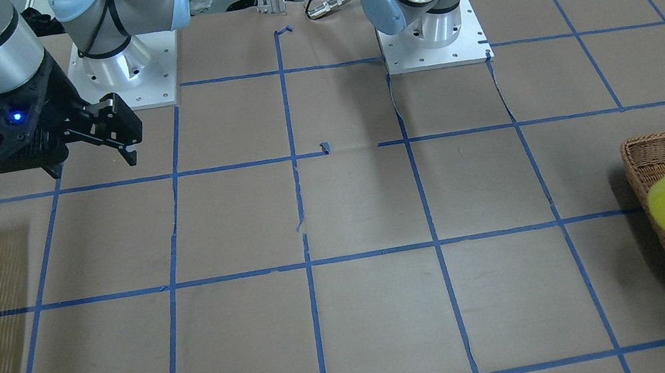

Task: Transfer tape with both arms
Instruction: 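Carry the tape roll with the left gripper over the wicker basket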

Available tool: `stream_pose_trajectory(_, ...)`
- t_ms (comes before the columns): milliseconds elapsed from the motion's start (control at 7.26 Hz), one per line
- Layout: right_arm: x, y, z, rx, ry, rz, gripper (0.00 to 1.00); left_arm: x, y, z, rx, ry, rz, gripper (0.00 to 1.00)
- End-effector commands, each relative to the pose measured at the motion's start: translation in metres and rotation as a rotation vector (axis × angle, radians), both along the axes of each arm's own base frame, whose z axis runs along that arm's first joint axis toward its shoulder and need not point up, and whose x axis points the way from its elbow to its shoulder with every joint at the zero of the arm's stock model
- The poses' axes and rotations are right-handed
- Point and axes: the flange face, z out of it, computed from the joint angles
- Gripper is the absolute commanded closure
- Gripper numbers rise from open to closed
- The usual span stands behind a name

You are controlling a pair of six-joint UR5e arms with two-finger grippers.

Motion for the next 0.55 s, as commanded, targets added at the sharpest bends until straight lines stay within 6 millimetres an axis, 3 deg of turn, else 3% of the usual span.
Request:
stream_pose_trajectory(0,0.000,0.000,0.000,0.000,0.001,0.000,0.00,0.080,0.004,-0.029,-0.040,-0.045,-0.066,1.00)
stream_pose_trajectory(275,0.000,0.000,-0.001,0.003,0.003,0.000,0.00,0.090,-0.010,-0.088,-0.044,-0.029,-0.079,0.97)
stream_pose_trajectory(413,0.000,0.000,-0.001,0.003,0.001,0.000,0.00,0.089,-0.011,-0.099,-0.044,-0.008,-0.080,0.79)
